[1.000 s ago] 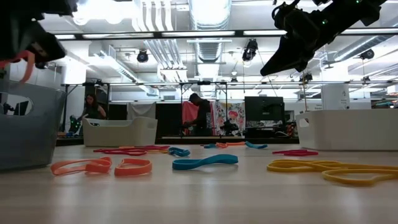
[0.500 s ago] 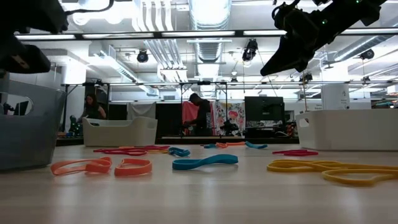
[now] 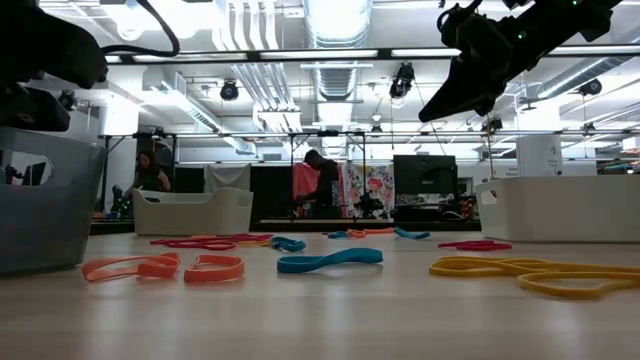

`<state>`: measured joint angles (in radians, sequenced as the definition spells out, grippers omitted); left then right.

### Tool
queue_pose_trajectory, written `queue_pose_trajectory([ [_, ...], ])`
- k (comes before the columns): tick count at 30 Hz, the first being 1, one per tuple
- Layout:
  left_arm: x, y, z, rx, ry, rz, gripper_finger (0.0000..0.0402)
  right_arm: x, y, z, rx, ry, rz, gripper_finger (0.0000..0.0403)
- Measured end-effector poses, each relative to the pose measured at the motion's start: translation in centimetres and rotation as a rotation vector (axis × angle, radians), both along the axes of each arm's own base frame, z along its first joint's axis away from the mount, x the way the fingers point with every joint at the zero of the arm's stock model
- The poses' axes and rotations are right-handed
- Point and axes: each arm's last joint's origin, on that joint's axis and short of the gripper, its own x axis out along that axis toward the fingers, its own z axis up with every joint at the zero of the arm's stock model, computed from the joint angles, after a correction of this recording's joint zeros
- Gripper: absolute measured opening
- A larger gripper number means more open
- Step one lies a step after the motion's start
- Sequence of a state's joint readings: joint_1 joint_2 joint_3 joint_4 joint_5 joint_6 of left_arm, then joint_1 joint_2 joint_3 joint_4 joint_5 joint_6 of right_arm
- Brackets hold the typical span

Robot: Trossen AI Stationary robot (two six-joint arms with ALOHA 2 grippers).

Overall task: Sort rubber bands into baskets
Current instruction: Put the orange rubber band into the black bin, then put the blue rubber band into the transparent bin

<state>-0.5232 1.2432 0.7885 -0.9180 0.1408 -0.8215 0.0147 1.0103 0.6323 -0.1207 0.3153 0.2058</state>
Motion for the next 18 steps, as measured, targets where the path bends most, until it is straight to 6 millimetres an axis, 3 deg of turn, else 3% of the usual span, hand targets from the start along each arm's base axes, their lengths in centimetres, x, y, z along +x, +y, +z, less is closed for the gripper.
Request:
queue_pose_trajectory([
  [11, -0.2, 0.2, 0.5, 0.01, -0.015, -0.01, 0.0072, 0.0, 0.0, 0.0, 0.002, 0.0, -0.001, 0.0009],
  [18, 1.5, 0.1, 3.4, 0.207, -0.273, -0.121, 0.0072, 0.1, 0.0, 0.1, 0.024, -0.018, -0.016, 0.0009],
])
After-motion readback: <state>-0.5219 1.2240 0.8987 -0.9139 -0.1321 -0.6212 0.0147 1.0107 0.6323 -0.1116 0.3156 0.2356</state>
